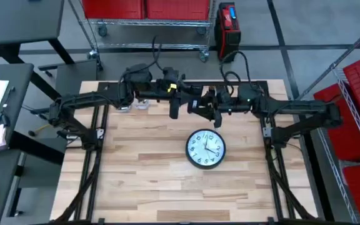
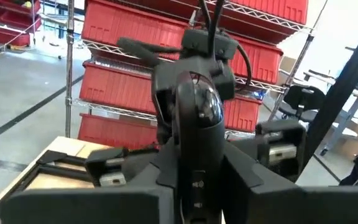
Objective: Insert battery
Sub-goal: Remove the remote’s battery cover
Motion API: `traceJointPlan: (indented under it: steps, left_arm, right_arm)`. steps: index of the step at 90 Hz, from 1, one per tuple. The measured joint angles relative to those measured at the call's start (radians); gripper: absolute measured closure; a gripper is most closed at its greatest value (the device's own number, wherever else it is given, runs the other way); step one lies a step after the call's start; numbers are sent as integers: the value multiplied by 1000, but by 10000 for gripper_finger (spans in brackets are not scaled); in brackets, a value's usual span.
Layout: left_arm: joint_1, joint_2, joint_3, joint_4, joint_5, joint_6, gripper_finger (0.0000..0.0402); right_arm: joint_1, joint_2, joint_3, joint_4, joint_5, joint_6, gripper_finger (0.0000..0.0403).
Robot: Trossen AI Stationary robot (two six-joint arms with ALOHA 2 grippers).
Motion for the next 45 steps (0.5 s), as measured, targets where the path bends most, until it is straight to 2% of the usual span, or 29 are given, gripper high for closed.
traceJointPlan:
  steps: [7, 12, 17, 27, 45]
  left_arm:
    - [0, 0, 0, 4, 0, -7, 360]
    - [0, 0, 0, 8, 0, -9, 360]
    - [0, 0, 0, 13, 1, -12, 360]
    - [0, 0, 0, 40, 1, -43, 360]
    - [19, 1, 4, 57, 10, -68, 360]
  right_arm:
    - [-5, -1, 1, 1, 0, 0, 192]
    - [-5, 0, 1, -17, 0, -5, 212]
    - [-5, 0, 1, -33, 0, -21, 249]
    - [-4, 2, 2, -27, 0, -54, 347]
    - [11, 1, 5, -63, 10, -63, 344]
